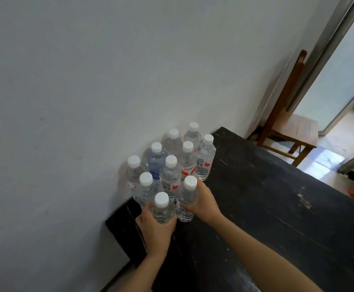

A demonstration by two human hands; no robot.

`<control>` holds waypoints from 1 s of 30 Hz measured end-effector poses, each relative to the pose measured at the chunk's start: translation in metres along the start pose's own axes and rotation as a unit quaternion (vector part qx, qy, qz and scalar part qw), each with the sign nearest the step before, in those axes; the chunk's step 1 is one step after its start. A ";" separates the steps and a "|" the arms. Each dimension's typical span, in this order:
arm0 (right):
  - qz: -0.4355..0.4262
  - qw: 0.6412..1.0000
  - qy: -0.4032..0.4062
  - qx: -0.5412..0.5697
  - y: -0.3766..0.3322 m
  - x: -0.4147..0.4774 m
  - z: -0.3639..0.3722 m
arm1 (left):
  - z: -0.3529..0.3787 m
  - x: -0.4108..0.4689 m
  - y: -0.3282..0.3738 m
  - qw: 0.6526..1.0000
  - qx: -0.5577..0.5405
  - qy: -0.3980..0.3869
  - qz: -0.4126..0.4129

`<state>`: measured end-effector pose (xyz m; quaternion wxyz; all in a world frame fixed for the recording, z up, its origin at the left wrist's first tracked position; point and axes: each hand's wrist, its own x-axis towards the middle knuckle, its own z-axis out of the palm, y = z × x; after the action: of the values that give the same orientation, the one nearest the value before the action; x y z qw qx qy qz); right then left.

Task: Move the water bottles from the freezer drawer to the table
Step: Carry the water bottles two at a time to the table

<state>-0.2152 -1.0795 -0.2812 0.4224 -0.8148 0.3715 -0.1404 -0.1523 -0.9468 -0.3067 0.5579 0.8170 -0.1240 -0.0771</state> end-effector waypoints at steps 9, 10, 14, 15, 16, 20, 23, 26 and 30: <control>0.023 0.999 -0.022 -0.027 -0.007 -0.008 -0.002 | 0.003 -0.002 0.001 0.997 0.058 -0.009 0.039; 0.030 0.999 -0.026 -0.035 -0.006 -0.012 -0.004 | 0.001 -0.002 0.001 0.997 0.070 -0.015 0.039; 0.048 0.996 -0.032 -0.063 0.002 -0.034 -0.015 | -0.011 -0.013 0.009 0.989 0.135 -0.042 0.031; 0.049 0.996 -0.033 -0.070 0.006 -0.044 -0.018 | -0.017 -0.020 0.011 0.987 0.149 -0.053 0.027; 0.053 0.995 -0.036 -0.077 0.012 -0.053 -0.021 | -0.023 -0.025 0.010 0.985 0.159 -0.065 0.026; 0.051 0.994 -0.024 -0.088 0.035 -0.092 -0.038 | -0.054 -0.036 -0.001 0.982 0.158 -0.090 0.047; 0.067 0.991 0.007 -0.115 0.048 -0.125 -0.051 | -0.075 -0.037 -0.006 0.978 0.168 -0.111 0.062; 0.106 0.986 0.045 -0.121 0.055 -0.174 -0.060 | -0.088 -0.038 -0.002 0.970 0.170 -0.145 0.098; 0.158 0.971 0.108 -0.145 0.055 -0.237 -0.070 | -0.094 -0.044 0.015 0.953 0.152 -0.209 0.158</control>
<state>-0.4417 -0.9692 -0.2623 0.2742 -0.7780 0.5557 -0.1040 -0.1717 -0.8553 -0.2586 0.3936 0.8278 -0.3756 -0.1369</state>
